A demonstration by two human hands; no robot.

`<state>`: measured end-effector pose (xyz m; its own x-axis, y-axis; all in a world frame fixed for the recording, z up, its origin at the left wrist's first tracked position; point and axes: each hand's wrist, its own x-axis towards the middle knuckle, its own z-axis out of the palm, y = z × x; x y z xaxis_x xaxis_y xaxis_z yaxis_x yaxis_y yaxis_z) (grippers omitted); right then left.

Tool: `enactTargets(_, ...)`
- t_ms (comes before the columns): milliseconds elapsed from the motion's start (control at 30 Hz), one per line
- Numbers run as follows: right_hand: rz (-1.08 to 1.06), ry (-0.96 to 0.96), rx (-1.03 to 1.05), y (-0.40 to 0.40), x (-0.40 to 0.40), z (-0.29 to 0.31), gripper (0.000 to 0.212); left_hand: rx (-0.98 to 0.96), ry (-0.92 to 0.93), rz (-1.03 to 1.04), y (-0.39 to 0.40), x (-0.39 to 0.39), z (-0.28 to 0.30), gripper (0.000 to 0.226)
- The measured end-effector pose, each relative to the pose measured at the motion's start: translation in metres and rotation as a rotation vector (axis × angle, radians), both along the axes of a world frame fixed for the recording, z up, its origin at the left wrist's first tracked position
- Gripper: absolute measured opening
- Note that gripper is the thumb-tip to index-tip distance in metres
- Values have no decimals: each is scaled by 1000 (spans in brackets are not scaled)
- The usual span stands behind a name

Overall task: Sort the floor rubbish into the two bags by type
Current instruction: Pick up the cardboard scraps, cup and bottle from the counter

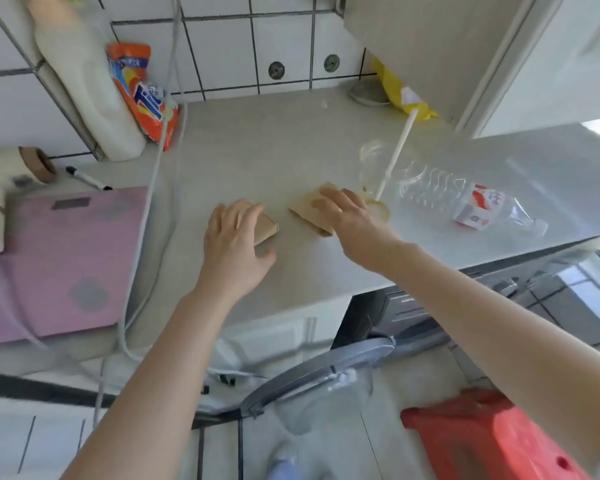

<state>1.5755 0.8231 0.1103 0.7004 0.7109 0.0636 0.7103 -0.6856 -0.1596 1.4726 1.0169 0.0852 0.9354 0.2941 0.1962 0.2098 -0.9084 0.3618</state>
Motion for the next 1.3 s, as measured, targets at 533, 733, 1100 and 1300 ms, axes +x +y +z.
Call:
enactTargets(533,-11,-162,206,27,2,-30,40,-247,-325,13,38,23,-9,41)
enactTargets(733,-207,66,513,-4,-51,-26,37,-333,-322,-94,9,10,6,38)
enactTargets(1100,-650,172,841,-114,-182,-29,38,-523,-131,-460,-108,-42,5,35)
enactTargets(1300,-922,187,813,-213,-297,-51,29,-606,73,-624,-205,-120,-24,32)
